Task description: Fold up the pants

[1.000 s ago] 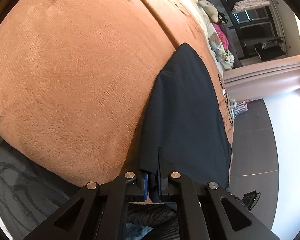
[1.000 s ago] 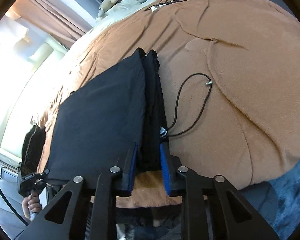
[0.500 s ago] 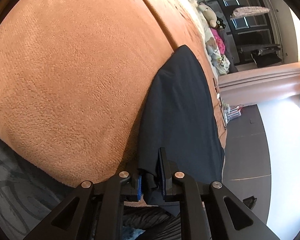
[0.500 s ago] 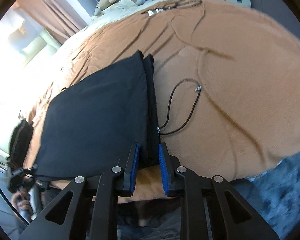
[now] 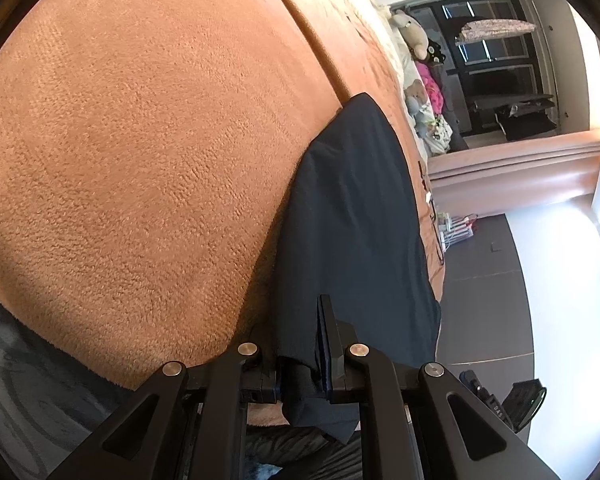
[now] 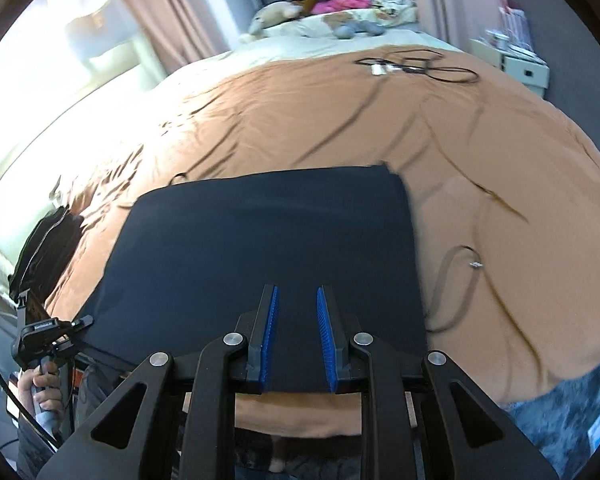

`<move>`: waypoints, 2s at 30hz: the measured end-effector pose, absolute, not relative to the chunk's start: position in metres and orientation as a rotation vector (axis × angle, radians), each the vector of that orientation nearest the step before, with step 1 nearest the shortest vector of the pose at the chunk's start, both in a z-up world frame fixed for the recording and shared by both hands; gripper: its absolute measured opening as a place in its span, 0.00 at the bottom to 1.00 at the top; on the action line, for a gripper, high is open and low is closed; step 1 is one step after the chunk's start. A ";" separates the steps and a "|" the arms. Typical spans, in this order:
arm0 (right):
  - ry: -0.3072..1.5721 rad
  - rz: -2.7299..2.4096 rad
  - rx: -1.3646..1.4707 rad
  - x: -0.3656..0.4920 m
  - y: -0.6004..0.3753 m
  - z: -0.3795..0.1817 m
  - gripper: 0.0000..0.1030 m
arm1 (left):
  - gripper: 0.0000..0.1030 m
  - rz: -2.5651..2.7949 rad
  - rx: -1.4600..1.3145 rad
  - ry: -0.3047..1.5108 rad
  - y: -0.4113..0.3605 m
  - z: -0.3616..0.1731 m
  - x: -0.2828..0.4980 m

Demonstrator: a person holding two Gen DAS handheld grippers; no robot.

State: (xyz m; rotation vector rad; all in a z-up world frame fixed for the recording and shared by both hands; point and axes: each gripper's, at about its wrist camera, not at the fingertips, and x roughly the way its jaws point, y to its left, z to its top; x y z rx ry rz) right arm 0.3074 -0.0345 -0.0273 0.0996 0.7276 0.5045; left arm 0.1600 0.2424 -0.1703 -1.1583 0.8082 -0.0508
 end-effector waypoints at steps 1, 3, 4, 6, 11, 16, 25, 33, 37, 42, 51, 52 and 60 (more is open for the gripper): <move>0.733 0.524 0.086 0.306 -0.022 -0.028 0.17 | 0.12 -0.053 -1.162 0.806 0.243 -0.170 0.159; 0.741 0.558 0.063 0.309 -0.004 -0.031 0.17 | 0.12 -0.057 -1.167 0.802 0.244 -0.171 0.155; 0.747 0.573 0.052 0.309 0.005 -0.033 0.17 | 0.12 -0.059 -1.171 0.799 0.244 -0.170 0.154; 0.769 0.596 0.023 0.312 0.025 -0.037 0.17 | 0.12 -0.061 -1.174 0.794 0.245 -0.170 0.152; 0.828 0.647 -0.019 0.322 0.065 -0.053 0.17 | 0.12 -0.056 -1.185 0.786 0.249 -0.170 0.150; 0.894 0.677 -0.077 0.338 0.103 -0.072 0.17 | 0.09 -0.053 -1.179 0.781 0.247 -0.169 0.147; 0.968 0.612 -0.072 0.401 0.126 -0.082 0.17 | 0.09 -0.050 -1.194 0.787 0.247 -0.167 0.148; 0.972 0.577 -0.065 0.448 0.136 -0.075 0.17 | 0.09 -0.014 -1.214 0.793 0.247 -0.168 0.149; 0.975 0.573 -0.069 0.466 0.144 -0.072 0.17 | 0.09 0.004 -1.238 0.791 0.247 -0.169 0.149; 0.974 0.551 -0.051 0.493 0.149 -0.068 0.17 | 0.09 0.038 -1.260 0.786 0.247 -0.170 0.148; 0.976 0.535 -0.024 0.520 0.152 -0.066 0.17 | 0.09 0.065 -1.255 0.793 0.247 -0.168 0.154; 0.978 0.529 -0.021 0.522 0.152 -0.066 0.17 | 0.09 0.066 -1.254 0.794 0.247 -0.168 0.154; 0.985 0.533 -0.011 0.516 0.150 -0.065 0.17 | 0.09 0.070 -1.235 0.793 0.247 -0.167 0.155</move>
